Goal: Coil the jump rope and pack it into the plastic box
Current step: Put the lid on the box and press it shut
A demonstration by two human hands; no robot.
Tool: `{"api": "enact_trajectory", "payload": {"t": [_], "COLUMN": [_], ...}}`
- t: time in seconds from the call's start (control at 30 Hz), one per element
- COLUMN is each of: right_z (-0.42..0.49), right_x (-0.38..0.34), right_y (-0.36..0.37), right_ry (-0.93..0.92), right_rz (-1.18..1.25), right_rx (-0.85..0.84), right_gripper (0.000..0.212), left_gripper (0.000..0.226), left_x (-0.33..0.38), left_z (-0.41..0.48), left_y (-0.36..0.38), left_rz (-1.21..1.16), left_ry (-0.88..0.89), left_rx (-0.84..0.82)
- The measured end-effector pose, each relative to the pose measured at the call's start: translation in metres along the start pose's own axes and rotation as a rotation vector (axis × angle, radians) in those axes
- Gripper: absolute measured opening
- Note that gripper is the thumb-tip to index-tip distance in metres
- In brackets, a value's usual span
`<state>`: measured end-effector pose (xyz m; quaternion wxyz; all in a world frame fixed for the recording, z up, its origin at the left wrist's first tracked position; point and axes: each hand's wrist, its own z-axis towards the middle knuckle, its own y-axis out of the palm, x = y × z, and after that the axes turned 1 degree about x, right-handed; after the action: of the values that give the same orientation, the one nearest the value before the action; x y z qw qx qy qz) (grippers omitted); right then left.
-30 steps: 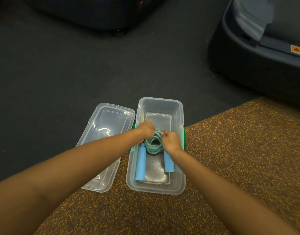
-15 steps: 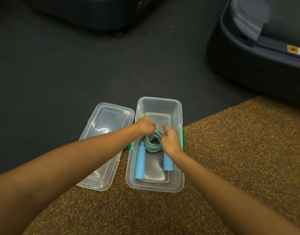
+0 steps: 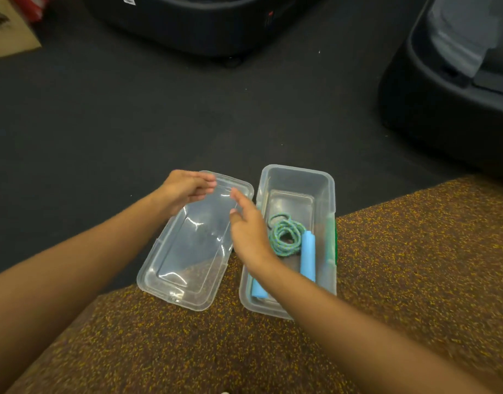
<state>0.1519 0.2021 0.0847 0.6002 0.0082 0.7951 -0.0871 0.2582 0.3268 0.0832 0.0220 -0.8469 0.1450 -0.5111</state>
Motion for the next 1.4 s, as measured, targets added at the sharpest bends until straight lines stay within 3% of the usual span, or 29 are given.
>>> {"api": "enact_trajectory", "payload": {"t": [0.27, 0.37, 0.57, 0.87, 1.0, 1.17, 1.4], "right_z": [-0.009, -0.006, -0.001, 0.003, 0.000, 0.003, 0.010], "right_x": [0.027, 0.040, 0.048, 0.067, 0.057, 0.056, 0.024], "right_y": [0.047, 0.054, 0.059, 0.065, 0.059, 0.052, 0.027], "right_ry": [0.302, 0.321, 0.322, 0.364, 0.390, 0.383, 0.362], "right_rz": [0.134, 0.101, 0.052, 0.196, 0.230, 0.262, 0.446], "right_rx": [-0.028, 0.048, 0.152, 0.184, 0.130, 0.110, 0.079], "right_gripper": [0.052, 0.053, 0.053, 0.063, 0.063, 0.060, 0.047], "left_gripper": [0.020, 0.020, 0.045, 0.031, 0.029, 0.033, 0.041], "left_x": [-0.070, -0.089, -0.096, -0.093, -0.076, -0.051, -0.006], "left_z": [-0.014, -0.016, -0.015, -0.015, -0.018, -0.020, -0.030], "left_y": [-0.039, -0.045, -0.042, -0.046, -0.055, -0.071, -0.052], "left_rz": [0.022, -0.009, 0.150, 0.268, 0.181, -0.108, -0.091], "left_ry": [-0.094, -0.132, -0.139, -0.196, -0.192, -0.249, -0.130], "left_rx": [0.192, 0.254, 0.386, 0.265, 0.199, 0.024, -0.169]}}
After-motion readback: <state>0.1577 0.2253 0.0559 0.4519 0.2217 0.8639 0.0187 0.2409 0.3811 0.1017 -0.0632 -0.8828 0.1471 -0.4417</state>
